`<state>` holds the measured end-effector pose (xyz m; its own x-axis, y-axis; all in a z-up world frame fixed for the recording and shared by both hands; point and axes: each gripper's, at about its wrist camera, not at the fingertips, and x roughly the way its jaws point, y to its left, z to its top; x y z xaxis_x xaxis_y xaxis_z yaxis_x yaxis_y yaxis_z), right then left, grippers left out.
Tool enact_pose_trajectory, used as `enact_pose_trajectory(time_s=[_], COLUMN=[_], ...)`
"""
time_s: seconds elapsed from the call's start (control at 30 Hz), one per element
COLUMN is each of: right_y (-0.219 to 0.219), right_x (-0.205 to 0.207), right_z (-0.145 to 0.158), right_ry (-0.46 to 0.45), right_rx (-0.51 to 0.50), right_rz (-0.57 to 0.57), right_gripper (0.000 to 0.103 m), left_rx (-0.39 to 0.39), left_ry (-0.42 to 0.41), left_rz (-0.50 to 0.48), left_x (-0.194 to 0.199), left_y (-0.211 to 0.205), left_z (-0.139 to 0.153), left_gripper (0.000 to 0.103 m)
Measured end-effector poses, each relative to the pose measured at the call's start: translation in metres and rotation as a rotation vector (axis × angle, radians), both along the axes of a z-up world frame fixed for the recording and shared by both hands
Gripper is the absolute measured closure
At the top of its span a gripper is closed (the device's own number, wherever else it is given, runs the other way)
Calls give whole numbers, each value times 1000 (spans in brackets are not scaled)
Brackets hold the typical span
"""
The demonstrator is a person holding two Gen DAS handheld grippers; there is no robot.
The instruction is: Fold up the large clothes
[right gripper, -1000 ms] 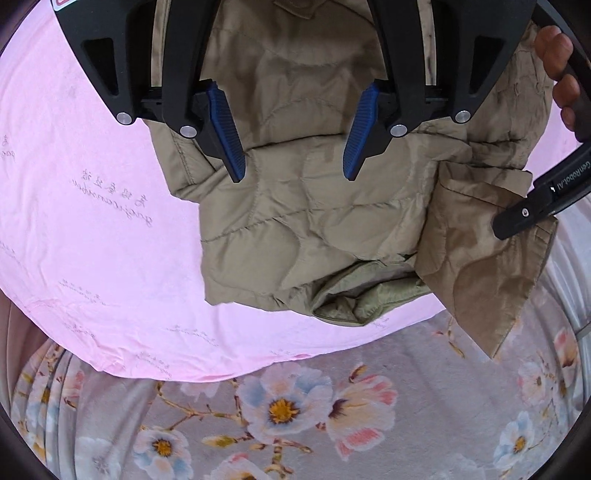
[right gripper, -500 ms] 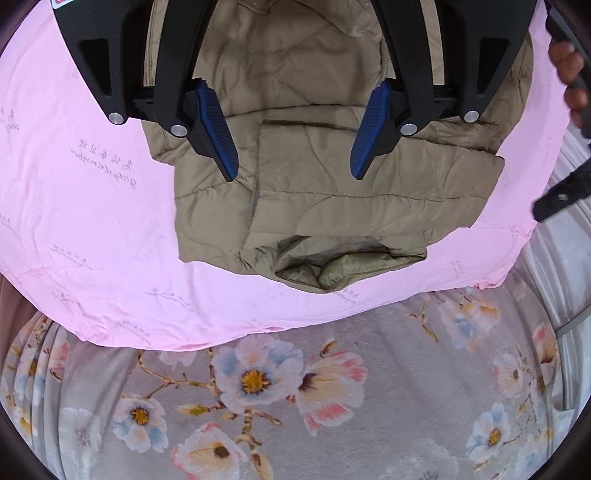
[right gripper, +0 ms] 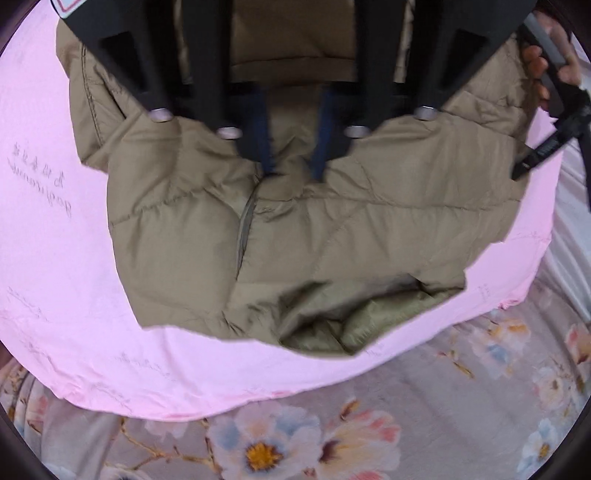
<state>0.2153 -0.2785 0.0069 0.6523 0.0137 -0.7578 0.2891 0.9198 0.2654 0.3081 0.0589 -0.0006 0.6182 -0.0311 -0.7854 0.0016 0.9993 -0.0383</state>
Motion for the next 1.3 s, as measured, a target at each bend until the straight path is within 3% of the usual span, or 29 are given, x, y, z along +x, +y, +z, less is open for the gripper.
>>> enact_pose_trajectory(time_s=[0.1,0.17,0.27,0.33,0.4,0.57,0.63,0.77,0.9,0.97,1.17,1.3], right_y=[-8,-5,3,5,11,22,18,1,11,24,64,75], right_x=[-19,-30,-23,-18,-21,-19,-23,-39,-16,0,26,15], right_z=[41,56,24,-11,-24,-21,-10,33,58,53,-1,-14], right_ry=[-148,-186,-54,41,34,50,50,-70,-121,-109,5,-11], right_rx=[91,40,-88,-88,-115,-190,-195,-166,-91,-106,-161,-203], right_rz=[17,29,24,27,34,52,41,-23,35,72,176,198], right_gripper=[97,97,97,96,96,92,87,75,74,74,74,74], left_rx=[17,25,75,86,81,125,161,136,111,117,142,143], left_ry=[-4,-6,-33,-39,-35,-48,-82,-184,-224,-203,-79,-98], left_rz=[-12,-27,-28,-28,-30,-27,-28,-64,-123,-138,-150,-160], left_x=[-4,-8,-15,-17,-17,-19,-24,-32,-13,1,15,1], left_y=[-1,-5,-10,-12,-10,-14,-15,-21,-58,-74,-91,-83], left_z=[-2,-5,-10,-12,-13,-8,8,55,85,77,6,-10], left_gripper=[21,21,21,21,21,22,25,24,21,21,22,21])
